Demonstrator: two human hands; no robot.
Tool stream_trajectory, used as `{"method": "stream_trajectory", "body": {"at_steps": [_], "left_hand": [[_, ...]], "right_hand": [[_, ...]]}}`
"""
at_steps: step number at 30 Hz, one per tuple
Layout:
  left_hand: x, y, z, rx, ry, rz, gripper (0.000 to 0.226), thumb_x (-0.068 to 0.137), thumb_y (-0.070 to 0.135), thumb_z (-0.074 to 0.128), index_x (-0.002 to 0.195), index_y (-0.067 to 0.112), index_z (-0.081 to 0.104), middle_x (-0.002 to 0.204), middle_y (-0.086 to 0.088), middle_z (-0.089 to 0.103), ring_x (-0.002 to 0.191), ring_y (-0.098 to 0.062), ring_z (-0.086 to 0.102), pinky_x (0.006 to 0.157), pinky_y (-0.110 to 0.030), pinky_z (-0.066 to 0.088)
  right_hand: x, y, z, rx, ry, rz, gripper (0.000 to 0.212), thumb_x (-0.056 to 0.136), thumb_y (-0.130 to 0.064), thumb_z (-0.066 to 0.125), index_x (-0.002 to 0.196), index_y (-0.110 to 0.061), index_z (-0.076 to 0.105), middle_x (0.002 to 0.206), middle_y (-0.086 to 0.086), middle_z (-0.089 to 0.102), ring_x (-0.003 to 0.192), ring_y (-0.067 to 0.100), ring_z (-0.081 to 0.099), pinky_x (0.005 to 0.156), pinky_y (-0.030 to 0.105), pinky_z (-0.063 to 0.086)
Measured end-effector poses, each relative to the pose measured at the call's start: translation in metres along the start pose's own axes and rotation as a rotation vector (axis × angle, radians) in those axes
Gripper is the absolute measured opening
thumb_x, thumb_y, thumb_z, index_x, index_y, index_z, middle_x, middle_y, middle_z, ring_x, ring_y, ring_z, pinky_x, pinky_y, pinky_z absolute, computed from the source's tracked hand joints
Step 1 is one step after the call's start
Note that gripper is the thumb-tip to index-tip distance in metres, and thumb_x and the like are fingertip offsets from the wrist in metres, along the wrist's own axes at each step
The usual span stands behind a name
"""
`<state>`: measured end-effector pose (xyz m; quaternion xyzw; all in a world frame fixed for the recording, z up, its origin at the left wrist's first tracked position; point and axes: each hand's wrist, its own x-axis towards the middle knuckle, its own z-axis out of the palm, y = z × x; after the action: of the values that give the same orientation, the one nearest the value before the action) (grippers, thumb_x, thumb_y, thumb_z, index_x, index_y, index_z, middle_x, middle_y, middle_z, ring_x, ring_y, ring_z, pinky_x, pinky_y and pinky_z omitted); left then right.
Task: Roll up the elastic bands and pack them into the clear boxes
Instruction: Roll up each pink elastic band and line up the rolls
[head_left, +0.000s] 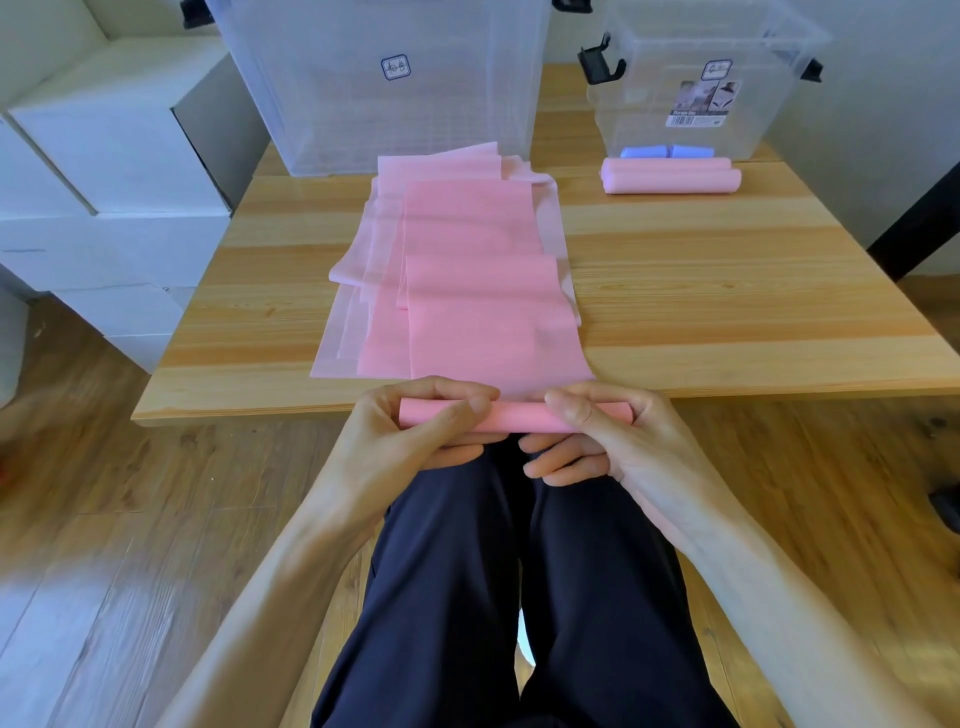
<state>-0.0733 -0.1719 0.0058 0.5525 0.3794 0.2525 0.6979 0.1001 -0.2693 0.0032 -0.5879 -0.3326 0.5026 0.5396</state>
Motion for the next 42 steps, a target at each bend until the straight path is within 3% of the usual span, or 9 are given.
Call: {"method": "stream_trajectory", "body": {"at_steps": [2,7,12,18,22,27,32,37,42], "left_hand": [[0.0000,0.0003,0.0002,0.022,0.002,-0.008,0.030,0.078,0.030,0.066,0.099,0.010,0.074,0.090,-0.007,0.078,0.088,-0.019,0.076,0.070,-0.019,0.057],[-0.0004,0.0023,-0.0009,0.019,-0.037,-0.010,0.030,0.076,0.028,0.068,0.102,0.013,0.074,0.092,-0.007,0.078,0.090,-0.018,0.075,0.072,-0.020,0.058],[0.0006,0.0003,0.0015,0.045,0.015,-0.003,0.029,0.077,0.031,0.067,0.097,0.011,0.075,0.087,-0.007,0.078,0.084,-0.019,0.076,0.066,-0.019,0.057],[0.0020,-0.0028,0.0002,0.010,0.013,0.018,0.029,0.076,0.026,0.069,0.101,0.011,0.076,0.096,-0.007,0.078,0.093,-0.017,0.075,0.075,-0.022,0.059],[0.0007,-0.0028,0.0003,0.010,0.020,0.007,0.026,0.079,0.026,0.067,0.100,0.012,0.075,0.091,-0.007,0.078,0.089,-0.019,0.076,0.072,-0.021,0.059],[0.0000,-0.0020,0.0005,-0.005,0.007,0.013,0.027,0.074,0.026,0.069,0.095,0.010,0.075,0.094,-0.006,0.078,0.090,-0.019,0.075,0.073,-0.022,0.060],[0.0002,-0.0026,0.0008,0.030,0.021,-0.002,0.030,0.077,0.029,0.067,0.097,0.009,0.075,0.090,-0.007,0.078,0.086,-0.019,0.076,0.069,-0.020,0.058],[-0.0015,-0.0013,-0.0001,0.028,-0.021,0.009,0.030,0.075,0.024,0.069,0.101,0.011,0.075,0.092,-0.006,0.078,0.091,-0.016,0.075,0.073,-0.020,0.058],[-0.0008,-0.0027,-0.0009,0.010,0.030,0.007,0.027,0.077,0.026,0.068,0.100,0.014,0.075,0.090,-0.006,0.078,0.087,-0.019,0.076,0.070,-0.020,0.058]], "right_hand": [[0.0001,0.0002,-0.0007,-0.010,-0.011,-0.008,0.037,0.078,-0.029,0.071,0.113,-0.017,0.071,0.091,0.012,0.077,0.079,0.030,0.075,0.067,0.028,0.060],[0.0000,0.0009,-0.0011,0.002,0.016,-0.017,0.027,0.083,-0.030,0.067,0.099,-0.010,0.075,0.086,0.015,0.076,0.073,0.031,0.075,0.061,0.028,0.060],[-0.0009,-0.0008,-0.0010,0.006,-0.018,0.007,0.036,0.078,-0.029,0.071,0.112,-0.016,0.070,0.087,0.015,0.076,0.076,0.031,0.075,0.064,0.028,0.060],[-0.0007,0.0008,-0.0011,0.019,0.022,-0.005,0.023,0.078,-0.029,0.071,0.093,-0.012,0.076,0.082,0.016,0.076,0.071,0.031,0.075,0.059,0.027,0.059],[-0.0013,0.0003,-0.0017,0.002,-0.020,-0.013,0.037,0.074,-0.027,0.073,0.110,-0.016,0.071,0.090,0.013,0.077,0.077,0.030,0.075,0.065,0.028,0.060],[-0.0009,0.0009,-0.0016,-0.010,0.008,-0.004,0.027,0.078,-0.030,0.071,0.096,-0.009,0.076,0.082,0.015,0.076,0.071,0.031,0.075,0.059,0.027,0.059],[-0.0001,0.0005,-0.0022,-0.021,-0.021,-0.007,0.032,0.078,-0.023,0.074,0.108,-0.013,0.071,0.088,0.014,0.076,0.080,0.029,0.076,0.068,0.028,0.061],[0.0008,0.0015,-0.0024,-0.028,0.007,-0.005,0.024,0.083,-0.029,0.069,0.095,-0.009,0.074,0.084,0.014,0.076,0.073,0.031,0.075,0.061,0.028,0.060],[0.0002,0.0006,-0.0022,-0.016,-0.062,0.006,0.037,0.079,-0.025,0.072,0.115,-0.017,0.068,0.090,0.014,0.076,0.079,0.031,0.075,0.067,0.030,0.061]]}}
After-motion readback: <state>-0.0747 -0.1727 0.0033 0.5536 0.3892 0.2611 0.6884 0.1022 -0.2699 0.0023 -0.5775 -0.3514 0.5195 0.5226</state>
